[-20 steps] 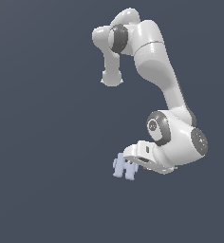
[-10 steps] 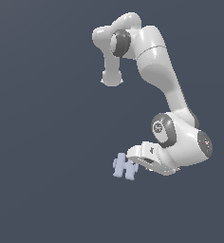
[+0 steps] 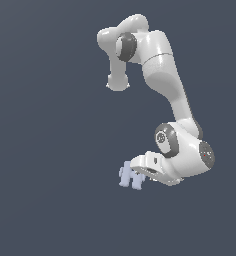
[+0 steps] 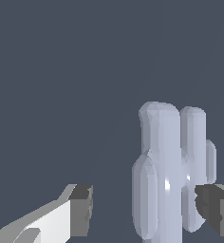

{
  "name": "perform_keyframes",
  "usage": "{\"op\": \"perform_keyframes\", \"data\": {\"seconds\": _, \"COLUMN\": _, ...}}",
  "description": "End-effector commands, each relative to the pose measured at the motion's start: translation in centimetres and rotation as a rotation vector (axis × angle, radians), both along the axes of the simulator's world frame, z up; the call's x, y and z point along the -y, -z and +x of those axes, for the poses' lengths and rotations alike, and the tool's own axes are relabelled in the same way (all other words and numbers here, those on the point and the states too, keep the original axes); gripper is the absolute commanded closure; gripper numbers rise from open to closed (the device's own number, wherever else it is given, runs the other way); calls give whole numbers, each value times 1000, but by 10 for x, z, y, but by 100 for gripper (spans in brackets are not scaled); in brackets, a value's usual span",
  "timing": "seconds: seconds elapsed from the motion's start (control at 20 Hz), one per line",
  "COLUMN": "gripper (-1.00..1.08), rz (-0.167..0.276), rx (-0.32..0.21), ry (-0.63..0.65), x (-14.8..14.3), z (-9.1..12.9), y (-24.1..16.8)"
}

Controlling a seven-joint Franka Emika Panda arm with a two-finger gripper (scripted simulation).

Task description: Pick up the object and move it to a goal position.

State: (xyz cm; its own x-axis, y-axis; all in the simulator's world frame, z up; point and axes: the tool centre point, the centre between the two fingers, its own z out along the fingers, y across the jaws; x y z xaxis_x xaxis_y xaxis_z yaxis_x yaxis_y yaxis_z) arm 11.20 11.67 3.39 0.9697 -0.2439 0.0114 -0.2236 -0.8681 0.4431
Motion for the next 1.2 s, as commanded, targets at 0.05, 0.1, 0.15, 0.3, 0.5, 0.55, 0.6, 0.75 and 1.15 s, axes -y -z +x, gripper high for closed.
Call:
{"op": "perform_keyframes", "data": {"seconds": 0.05, "gripper": -60, "rz": 0, "rx": 1, "ry": 0, "x": 2, "z": -1, "y": 5}}
{"op": "perform_keyframes", "data": {"seconds": 0.1, "gripper": 108, "rz": 0, "rx": 1, "ry": 0, "x": 2, "z": -1, "y": 5}}
{"op": "perform_keyframes", "data": {"seconds": 0.15, "gripper": 108, "rz": 0, "rx": 1, "ry": 0, "x": 2, "z": -1, "y": 5}}
{"op": "perform_keyframes", "data": {"seconds": 0.3, "gripper": 108, "rz": 0, "rx": 1, "ry": 0, "x": 2, "z": -1, "y": 5}}
{"op": "perform_keyframes", "data": {"seconds": 0.5, "gripper": 108, "rz": 0, "rx": 1, "ry": 0, "x": 2, "z": -1, "y": 5}}
{"op": "perform_keyframes", "data": {"seconds": 0.55, "gripper": 108, "rz": 0, "rx": 1, "ry": 0, "x": 2, "z": -1, "y": 5}}
{"op": "perform_keyframes", "data": {"seconds": 0.6, "gripper": 108, "rz": 0, "rx": 2, "ry": 0, "x": 2, "z": 0, "y": 4}}
{"op": "perform_keyframes", "data": {"seconds": 0.75, "gripper": 108, "rz": 0, "rx": 2, "ry": 0, "x": 3, "z": -1, "y": 4}}
{"op": "perform_keyframes", "data": {"seconds": 1.15, "gripper": 108, "rz": 0, "rx": 2, "ry": 0, "x": 13, "z": -5, "y": -2}}
